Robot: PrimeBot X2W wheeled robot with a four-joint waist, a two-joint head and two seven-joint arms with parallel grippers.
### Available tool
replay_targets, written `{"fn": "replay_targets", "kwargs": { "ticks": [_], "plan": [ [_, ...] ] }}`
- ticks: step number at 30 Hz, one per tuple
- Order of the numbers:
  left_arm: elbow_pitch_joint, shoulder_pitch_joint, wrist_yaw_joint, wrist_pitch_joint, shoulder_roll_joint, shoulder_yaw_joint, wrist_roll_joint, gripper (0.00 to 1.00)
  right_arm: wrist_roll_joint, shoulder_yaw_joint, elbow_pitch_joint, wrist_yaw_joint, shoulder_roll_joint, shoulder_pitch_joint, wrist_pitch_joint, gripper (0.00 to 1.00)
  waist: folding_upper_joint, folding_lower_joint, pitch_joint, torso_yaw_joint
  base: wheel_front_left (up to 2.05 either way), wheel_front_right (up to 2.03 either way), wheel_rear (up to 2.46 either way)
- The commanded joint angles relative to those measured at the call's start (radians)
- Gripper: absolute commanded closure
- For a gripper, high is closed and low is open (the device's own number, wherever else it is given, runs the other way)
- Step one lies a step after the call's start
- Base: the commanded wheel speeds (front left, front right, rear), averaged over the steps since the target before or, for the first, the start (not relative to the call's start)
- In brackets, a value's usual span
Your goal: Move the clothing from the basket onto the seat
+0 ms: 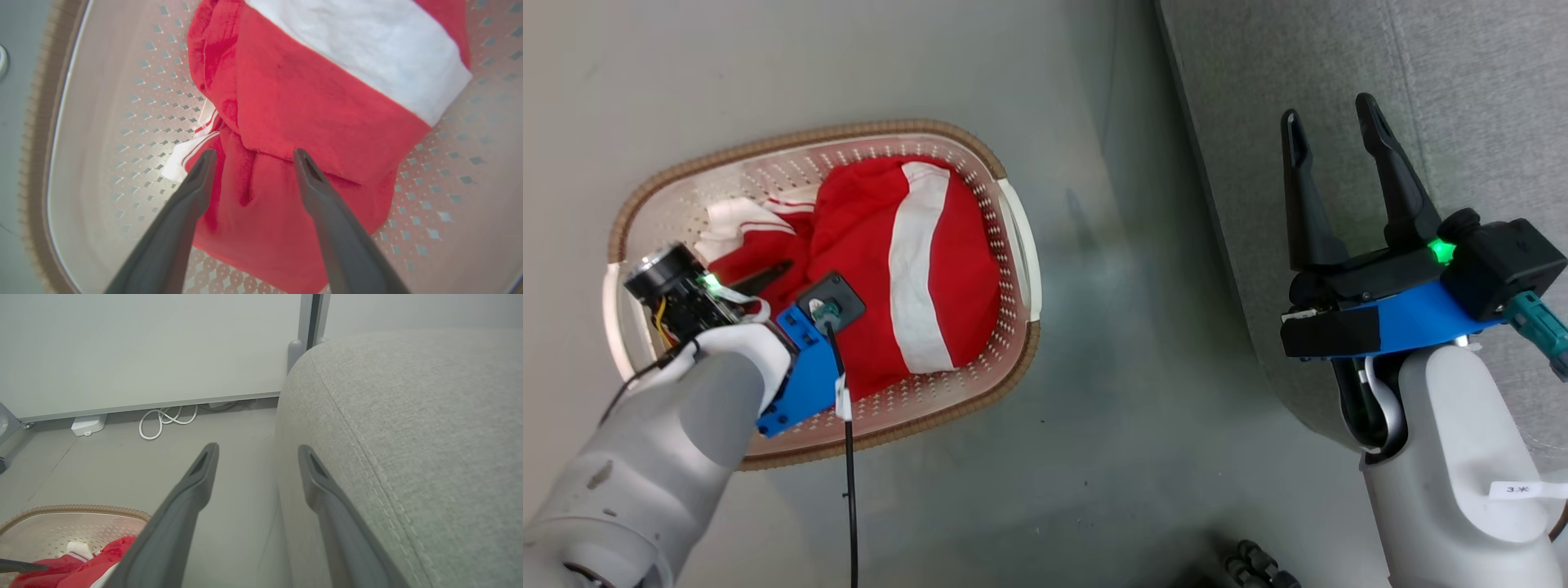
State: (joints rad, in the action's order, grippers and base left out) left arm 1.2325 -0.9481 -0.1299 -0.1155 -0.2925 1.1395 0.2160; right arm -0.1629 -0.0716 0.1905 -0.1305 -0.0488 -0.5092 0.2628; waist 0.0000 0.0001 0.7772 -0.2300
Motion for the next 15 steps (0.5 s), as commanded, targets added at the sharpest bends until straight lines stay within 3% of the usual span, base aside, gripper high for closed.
{"fn": "replay_targets", "kwargs": {
  "ticks": [1,7,15],
  "plan": [
    [0.001,-0.028,0.000,0.015,-0.012,0.020,0.014,0.00,-0.003,-0.001,-0.004,0.000,-0.003,-0.018,0.003,0.00,0.0000,-0.0001,0.025,-0.005,0.00,0.00,0.00],
    [0.002,-0.077,0.000,0.106,-0.041,0.110,0.047,0.00,-0.009,-0.004,-0.012,0.000,-0.003,-0.033,0.003,0.00,0.0000,-0.0001,0.070,-0.006,0.00,0.00,0.00],
    [-0.026,-0.102,0.000,0.235,-0.066,0.140,0.085,0.00,-0.024,-0.012,-0.019,0.000,-0.003,-0.057,0.003,0.00,0.0000,-0.0001,0.124,-0.012,0.00,0.00,0.00]
  ]
}}
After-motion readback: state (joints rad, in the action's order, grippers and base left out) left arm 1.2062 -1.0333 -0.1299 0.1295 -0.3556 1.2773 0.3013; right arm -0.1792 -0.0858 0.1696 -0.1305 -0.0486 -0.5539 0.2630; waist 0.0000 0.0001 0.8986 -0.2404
